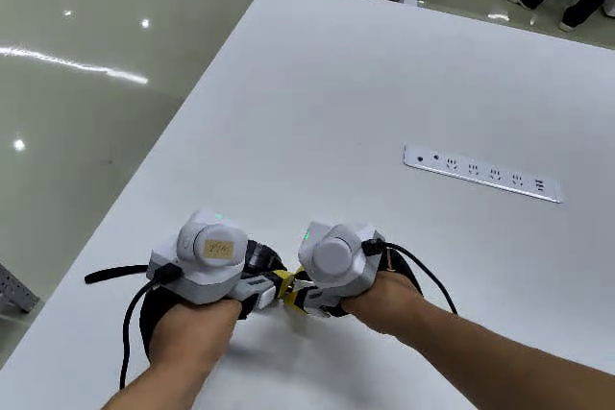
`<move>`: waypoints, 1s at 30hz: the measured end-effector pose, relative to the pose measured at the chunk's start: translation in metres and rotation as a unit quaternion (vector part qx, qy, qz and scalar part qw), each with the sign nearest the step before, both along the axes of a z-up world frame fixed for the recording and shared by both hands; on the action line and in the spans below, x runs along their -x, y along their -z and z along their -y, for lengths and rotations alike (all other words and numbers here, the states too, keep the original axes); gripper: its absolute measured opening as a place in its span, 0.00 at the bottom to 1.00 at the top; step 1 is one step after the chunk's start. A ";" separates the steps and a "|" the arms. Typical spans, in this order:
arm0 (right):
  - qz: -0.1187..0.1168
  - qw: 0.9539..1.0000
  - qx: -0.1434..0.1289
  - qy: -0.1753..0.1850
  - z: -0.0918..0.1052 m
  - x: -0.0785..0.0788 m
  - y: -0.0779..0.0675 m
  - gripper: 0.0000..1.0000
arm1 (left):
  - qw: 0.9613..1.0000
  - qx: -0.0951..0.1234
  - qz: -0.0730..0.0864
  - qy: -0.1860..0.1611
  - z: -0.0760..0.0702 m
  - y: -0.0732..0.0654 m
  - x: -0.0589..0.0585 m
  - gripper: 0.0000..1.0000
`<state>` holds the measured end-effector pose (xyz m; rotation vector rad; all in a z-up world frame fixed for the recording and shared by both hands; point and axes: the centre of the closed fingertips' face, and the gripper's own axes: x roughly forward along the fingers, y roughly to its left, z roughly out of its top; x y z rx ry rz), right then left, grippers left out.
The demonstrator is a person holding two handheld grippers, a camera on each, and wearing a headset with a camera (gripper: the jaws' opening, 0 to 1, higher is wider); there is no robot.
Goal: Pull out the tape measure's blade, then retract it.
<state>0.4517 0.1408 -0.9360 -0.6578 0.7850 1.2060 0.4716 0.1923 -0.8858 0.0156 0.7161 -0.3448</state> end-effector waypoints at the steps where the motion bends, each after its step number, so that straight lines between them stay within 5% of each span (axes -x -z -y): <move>1: 0.000 1.000 -0.001 0.003 0.000 0.000 0.000 0.23 | 1.000 -0.003 0.002 0.002 -0.001 -0.001 0.000 0.67; 30: -0.008 0.995 -0.029 0.096 0.024 0.009 -0.023 0.37 | 1.000 -0.011 0.008 0.022 -0.006 -0.015 0.023 0.77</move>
